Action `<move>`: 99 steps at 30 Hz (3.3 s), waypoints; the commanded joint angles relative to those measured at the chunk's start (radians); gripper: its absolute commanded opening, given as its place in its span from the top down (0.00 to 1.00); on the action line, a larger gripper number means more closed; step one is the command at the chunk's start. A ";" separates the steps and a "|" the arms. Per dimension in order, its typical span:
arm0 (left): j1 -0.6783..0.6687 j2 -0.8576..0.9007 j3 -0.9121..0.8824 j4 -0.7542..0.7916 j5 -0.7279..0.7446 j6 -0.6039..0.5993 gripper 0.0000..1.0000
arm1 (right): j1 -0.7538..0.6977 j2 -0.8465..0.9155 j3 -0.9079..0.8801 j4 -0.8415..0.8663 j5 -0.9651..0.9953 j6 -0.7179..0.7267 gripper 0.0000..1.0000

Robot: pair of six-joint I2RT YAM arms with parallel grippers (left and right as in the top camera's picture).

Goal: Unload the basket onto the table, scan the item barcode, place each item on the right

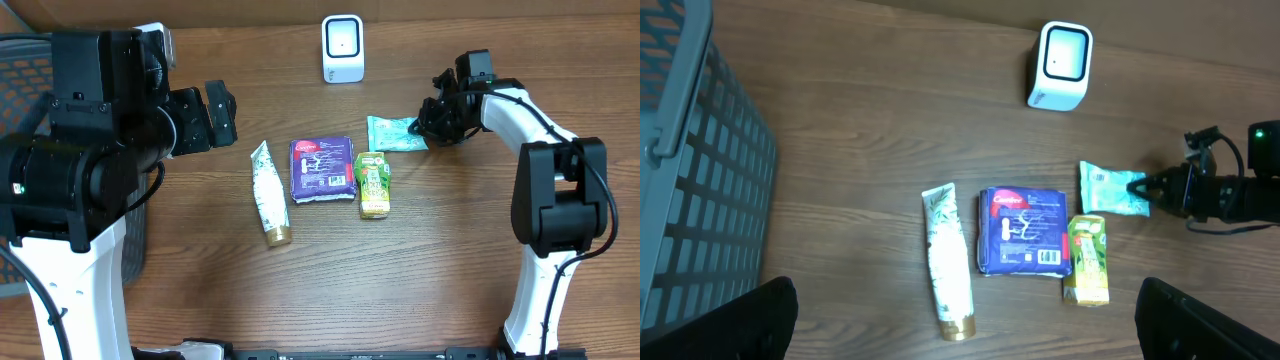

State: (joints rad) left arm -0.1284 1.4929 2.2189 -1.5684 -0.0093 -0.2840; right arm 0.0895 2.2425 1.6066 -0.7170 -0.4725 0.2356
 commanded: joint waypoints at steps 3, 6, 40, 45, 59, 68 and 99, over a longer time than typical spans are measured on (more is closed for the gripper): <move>0.004 0.008 0.008 0.001 -0.009 0.015 0.00 | 0.007 0.082 -0.026 -0.006 -0.028 0.002 0.96; 0.004 0.008 0.008 0.001 -0.009 0.015 0.00 | -0.002 0.063 0.010 -0.027 -0.088 -0.001 0.96; 0.004 0.008 0.008 0.001 -0.009 0.015 0.00 | 0.395 -0.062 0.521 0.484 1.102 -0.748 0.96; 0.004 0.008 0.008 0.001 -0.009 0.015 0.00 | 0.421 0.051 0.521 0.669 1.242 -1.048 0.96; 0.004 0.008 0.008 0.001 -0.009 0.015 0.01 | 0.465 0.212 0.510 0.798 1.212 -1.313 0.96; 0.004 0.008 0.008 0.001 -0.009 0.015 0.01 | 0.466 0.212 0.507 0.766 1.204 -1.364 0.96; 0.004 0.008 0.008 0.001 -0.009 0.015 0.00 | 0.444 -0.414 0.508 -0.100 0.729 -0.692 0.96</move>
State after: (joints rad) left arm -0.1284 1.4929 2.2189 -1.5684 -0.0093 -0.2836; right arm 0.5518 1.9568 2.0937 -0.7528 0.4427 -0.7036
